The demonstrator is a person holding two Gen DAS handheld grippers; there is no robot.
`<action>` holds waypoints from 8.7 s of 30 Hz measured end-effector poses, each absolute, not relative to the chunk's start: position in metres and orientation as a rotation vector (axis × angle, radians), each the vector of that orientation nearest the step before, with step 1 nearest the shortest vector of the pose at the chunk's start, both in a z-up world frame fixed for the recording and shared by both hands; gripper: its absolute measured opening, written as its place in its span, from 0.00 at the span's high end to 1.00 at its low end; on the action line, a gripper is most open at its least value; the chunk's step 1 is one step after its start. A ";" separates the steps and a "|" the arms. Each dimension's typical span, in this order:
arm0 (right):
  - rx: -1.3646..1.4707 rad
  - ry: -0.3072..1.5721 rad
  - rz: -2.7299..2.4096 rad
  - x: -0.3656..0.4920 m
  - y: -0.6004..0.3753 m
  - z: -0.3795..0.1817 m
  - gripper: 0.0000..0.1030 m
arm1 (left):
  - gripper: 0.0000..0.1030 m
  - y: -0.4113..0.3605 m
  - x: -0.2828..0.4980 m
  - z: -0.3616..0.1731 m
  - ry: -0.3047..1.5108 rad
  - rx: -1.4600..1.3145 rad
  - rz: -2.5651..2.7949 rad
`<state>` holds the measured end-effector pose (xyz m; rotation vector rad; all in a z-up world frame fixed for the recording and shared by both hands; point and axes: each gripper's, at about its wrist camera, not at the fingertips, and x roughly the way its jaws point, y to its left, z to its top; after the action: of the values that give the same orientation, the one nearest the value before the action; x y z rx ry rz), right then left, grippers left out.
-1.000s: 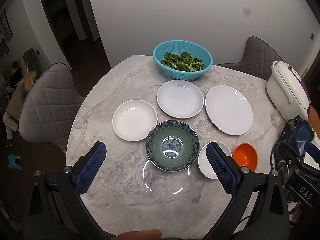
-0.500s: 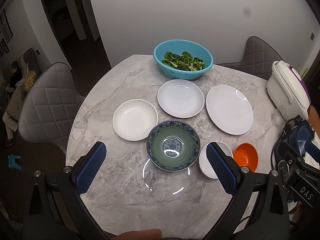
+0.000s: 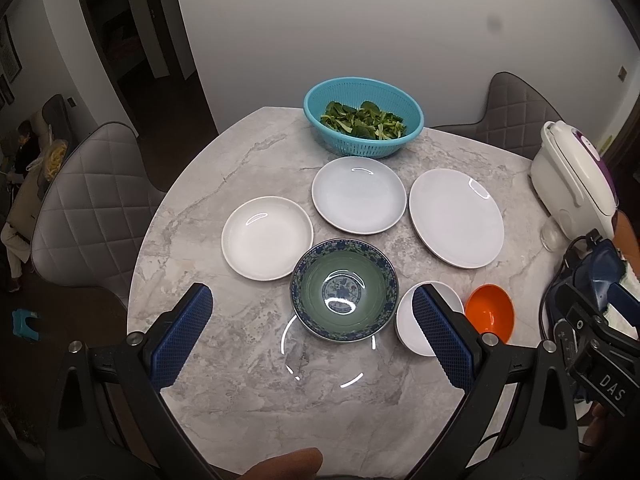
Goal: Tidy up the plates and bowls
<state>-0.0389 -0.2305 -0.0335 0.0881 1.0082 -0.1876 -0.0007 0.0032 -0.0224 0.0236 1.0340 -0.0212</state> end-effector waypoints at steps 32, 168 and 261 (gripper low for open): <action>0.599 1.093 0.133 0.145 -0.446 -0.201 0.18 | 0.39 -0.131 0.168 -0.198 1.264 -0.146 -0.428; 0.816 1.440 0.247 0.150 -0.480 -0.310 0.62 | 0.77 -0.190 0.281 -0.319 1.537 -0.131 -0.389; 0.529 1.299 0.121 0.138 -0.477 -0.257 0.80 | 0.82 -0.198 0.295 -0.254 1.435 -0.093 -0.520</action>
<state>0.1384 -0.4767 -0.2571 0.5295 1.2994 0.1214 0.2945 -0.1977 -0.2543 -0.0931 1.4351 -0.5197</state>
